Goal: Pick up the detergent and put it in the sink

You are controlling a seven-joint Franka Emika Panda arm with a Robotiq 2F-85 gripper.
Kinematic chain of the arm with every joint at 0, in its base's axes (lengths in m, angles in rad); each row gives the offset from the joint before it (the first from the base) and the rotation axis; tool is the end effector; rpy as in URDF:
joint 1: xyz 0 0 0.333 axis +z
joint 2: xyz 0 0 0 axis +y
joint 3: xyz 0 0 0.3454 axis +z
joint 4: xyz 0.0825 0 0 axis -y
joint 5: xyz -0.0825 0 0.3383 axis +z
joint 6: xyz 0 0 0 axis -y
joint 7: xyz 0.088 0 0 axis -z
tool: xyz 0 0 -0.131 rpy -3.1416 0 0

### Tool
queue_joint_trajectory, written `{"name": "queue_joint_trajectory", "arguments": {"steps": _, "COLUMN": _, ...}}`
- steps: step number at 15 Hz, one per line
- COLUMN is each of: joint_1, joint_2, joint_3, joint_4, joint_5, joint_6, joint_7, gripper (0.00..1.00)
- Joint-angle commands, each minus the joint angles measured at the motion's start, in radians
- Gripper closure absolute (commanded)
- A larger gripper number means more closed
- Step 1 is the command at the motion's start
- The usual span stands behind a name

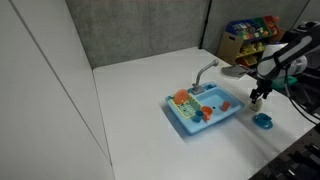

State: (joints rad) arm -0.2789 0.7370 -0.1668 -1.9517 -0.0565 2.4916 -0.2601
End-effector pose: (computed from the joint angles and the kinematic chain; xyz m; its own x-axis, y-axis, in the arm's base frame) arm 0.5219 -0.2484 0.1249 0.9687 -0.1116 -0.2220 -0.0955 -0.9920 0.0820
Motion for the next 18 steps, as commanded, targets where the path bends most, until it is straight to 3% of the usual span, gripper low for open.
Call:
{"name": "queue_joint_trajectory", "arguments": {"steps": 1, "joint_1": -0.01, "joint_2": 0.0, "joint_3": 0.009, "joint_4": 0.003, "joint_5": -0.011, "joint_6": -0.003, "joint_7": 0.007, "gripper": 0.0}}
{"name": "queue_joint_trajectory", "arguments": {"steps": 15, "joint_1": -0.076, "joint_2": 0.028, "joint_3": 0.043, "joint_4": -0.021, "joint_5": -0.007, "joint_6": 0.1, "joint_7": -0.091, "gripper": 0.0}}
{"name": "queue_joint_trajectory", "arguments": {"steps": 16, "joint_1": -0.079, "joint_2": 0.031, "joint_3": 0.047, "joint_4": -0.022, "joint_5": -0.008, "joint_6": 0.105, "joint_7": -0.099, "gripper": 0.18}}
{"name": "queue_joint_trajectory", "arguments": {"steps": 18, "joint_1": -0.077, "joint_2": 0.039, "joint_3": 0.051, "joint_4": -0.021, "joint_5": -0.009, "joint_6": 0.112, "joint_7": -0.098, "gripper": 0.34}}
